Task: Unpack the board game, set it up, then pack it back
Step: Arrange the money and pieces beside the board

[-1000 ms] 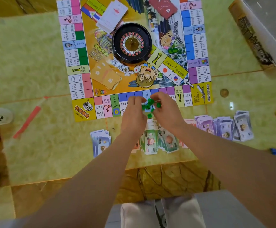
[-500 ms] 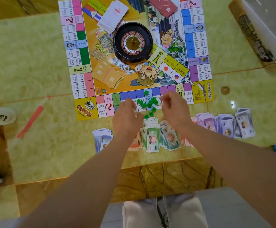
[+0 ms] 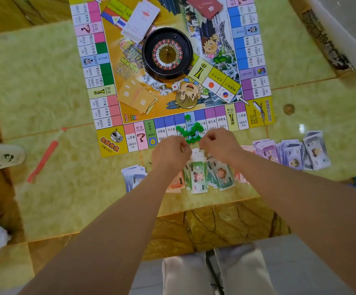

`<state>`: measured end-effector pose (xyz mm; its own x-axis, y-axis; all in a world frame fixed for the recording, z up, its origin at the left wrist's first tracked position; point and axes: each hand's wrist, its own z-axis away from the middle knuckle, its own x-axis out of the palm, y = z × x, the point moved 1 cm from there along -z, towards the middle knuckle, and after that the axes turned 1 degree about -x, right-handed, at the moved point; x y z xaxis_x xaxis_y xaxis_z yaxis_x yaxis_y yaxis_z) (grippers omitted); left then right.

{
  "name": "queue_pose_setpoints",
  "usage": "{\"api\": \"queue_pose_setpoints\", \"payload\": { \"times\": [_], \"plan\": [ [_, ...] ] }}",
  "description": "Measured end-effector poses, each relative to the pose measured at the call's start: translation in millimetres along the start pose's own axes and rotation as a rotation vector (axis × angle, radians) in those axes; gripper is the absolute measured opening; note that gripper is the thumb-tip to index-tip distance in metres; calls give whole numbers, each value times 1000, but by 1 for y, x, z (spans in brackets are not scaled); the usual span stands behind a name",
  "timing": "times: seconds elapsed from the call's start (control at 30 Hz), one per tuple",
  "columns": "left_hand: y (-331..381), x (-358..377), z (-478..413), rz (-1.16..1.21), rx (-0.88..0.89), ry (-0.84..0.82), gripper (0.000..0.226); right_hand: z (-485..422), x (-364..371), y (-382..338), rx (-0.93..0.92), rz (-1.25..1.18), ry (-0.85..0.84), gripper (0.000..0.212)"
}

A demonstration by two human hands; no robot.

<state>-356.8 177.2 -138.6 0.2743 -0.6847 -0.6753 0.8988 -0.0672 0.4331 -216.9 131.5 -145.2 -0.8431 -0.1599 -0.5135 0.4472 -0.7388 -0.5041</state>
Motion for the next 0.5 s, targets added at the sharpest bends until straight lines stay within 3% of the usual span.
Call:
{"api": "queue_pose_setpoints", "payload": {
  "times": [0.2, 0.5],
  "plan": [
    [31, 10, 28, -22, 101, -43, 8, 37, -33, 29, -31, -82, 104, 16],
    [130, 103, 75, -52, 273, -204, 12, 103, -104, 163, 58, -133, 270, 16]
  ]
}}
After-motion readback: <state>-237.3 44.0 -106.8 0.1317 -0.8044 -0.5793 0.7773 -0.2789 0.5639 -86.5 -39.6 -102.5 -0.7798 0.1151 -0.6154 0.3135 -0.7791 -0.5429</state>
